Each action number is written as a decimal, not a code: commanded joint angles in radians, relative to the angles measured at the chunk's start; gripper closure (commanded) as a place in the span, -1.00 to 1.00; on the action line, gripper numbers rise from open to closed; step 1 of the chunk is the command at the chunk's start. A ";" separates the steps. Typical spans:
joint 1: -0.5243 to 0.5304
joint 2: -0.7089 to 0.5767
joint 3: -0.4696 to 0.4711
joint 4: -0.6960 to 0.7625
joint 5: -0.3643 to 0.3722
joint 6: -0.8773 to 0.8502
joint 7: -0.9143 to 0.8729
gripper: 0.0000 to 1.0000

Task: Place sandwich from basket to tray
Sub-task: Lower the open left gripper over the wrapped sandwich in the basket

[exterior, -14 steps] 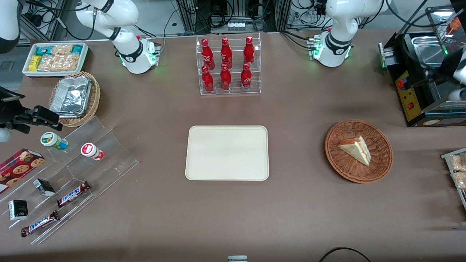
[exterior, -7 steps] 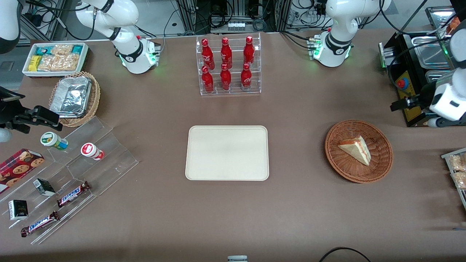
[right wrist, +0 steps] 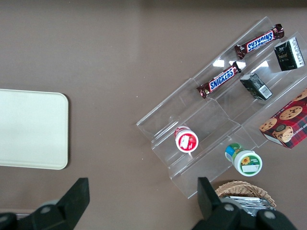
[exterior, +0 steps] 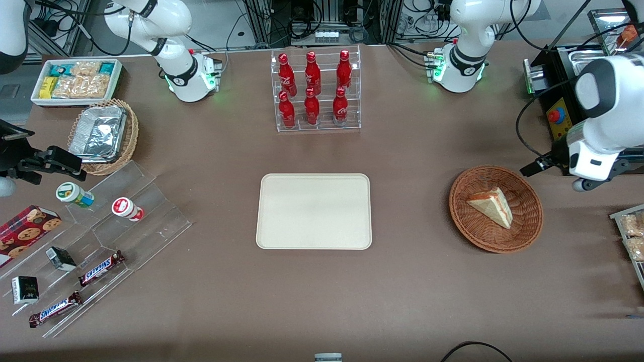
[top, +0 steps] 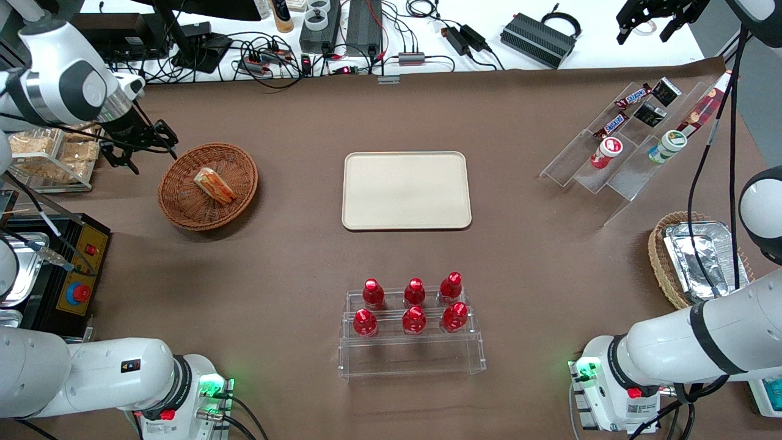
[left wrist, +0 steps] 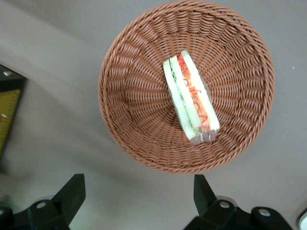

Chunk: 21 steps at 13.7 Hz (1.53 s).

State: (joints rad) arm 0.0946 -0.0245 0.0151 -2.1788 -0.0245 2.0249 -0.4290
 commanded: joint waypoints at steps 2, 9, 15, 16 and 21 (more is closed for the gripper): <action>-0.013 0.066 -0.006 -0.018 -0.020 0.101 -0.167 -1.00; -0.032 0.175 -0.010 -0.009 -0.104 0.251 -0.280 -1.00; -0.067 0.232 -0.012 -0.010 -0.120 0.311 -0.320 -1.00; -0.067 0.238 -0.012 -0.013 -0.118 0.310 -0.320 -1.00; -0.064 0.274 -0.012 -0.015 -0.120 0.334 -0.327 -1.00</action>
State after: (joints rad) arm 0.0408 0.2286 -0.0019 -2.2005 -0.1299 2.3349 -0.7377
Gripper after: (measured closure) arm 0.000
